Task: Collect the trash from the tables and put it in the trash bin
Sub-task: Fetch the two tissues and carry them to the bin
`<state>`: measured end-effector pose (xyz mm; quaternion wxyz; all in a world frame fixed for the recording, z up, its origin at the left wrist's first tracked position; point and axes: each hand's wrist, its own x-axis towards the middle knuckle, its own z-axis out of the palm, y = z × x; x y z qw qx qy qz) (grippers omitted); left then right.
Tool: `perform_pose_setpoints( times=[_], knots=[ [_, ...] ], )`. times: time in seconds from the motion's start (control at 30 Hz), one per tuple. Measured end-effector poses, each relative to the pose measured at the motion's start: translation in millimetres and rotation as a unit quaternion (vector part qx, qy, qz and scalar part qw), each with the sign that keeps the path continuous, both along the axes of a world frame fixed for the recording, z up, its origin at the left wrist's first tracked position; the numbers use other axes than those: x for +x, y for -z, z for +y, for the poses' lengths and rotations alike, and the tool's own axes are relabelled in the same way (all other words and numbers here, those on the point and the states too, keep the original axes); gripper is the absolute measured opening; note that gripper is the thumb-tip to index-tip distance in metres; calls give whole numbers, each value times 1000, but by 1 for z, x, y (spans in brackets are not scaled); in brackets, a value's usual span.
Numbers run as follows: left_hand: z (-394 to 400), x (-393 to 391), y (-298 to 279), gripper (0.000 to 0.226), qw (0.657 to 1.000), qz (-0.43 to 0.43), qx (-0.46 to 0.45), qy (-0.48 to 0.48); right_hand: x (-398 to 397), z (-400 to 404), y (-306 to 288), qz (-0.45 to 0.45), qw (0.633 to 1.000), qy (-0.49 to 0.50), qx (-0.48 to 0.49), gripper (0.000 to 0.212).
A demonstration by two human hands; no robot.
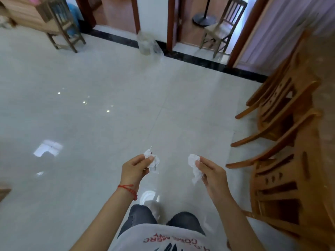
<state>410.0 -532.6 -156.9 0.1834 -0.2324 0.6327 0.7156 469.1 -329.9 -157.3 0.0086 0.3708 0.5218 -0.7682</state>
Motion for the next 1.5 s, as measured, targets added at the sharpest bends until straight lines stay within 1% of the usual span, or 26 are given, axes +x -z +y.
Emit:
perform_pose_setpoints(
  times=[0.13,0.2,0.3,0.4,0.57,0.87,1.1,1.3,1.5],
  knots=[
    [25,-43,0,4,998,-2,9,58,-11,14,3,-18,997,70,-4,27],
    [40,-61,3,5,997,-2,12,82,-19,24,3,-22,995,98,-4,25],
    [70,-94,7,8,992,-13,20,120,-39,48,4,-25,989,149,-3,18],
    [104,-132,10,8,990,-17,19,141,-69,76,7,-19,984,180,-3,18],
    [165,-204,16,9,990,-14,19,136,-143,135,9,-9,984,179,-7,17],
    [277,-325,-3,8,990,-5,29,137,-275,250,-10,-3,989,148,22,18],
    [339,-435,8,17,986,-7,16,168,-377,310,-7,-1,986,165,22,17],
    [402,-554,5,11,981,8,30,192,-490,363,-8,0,981,193,25,19],
    [463,-659,-7,7,973,-1,48,224,-585,417,-21,6,976,214,35,19]
  ],
)
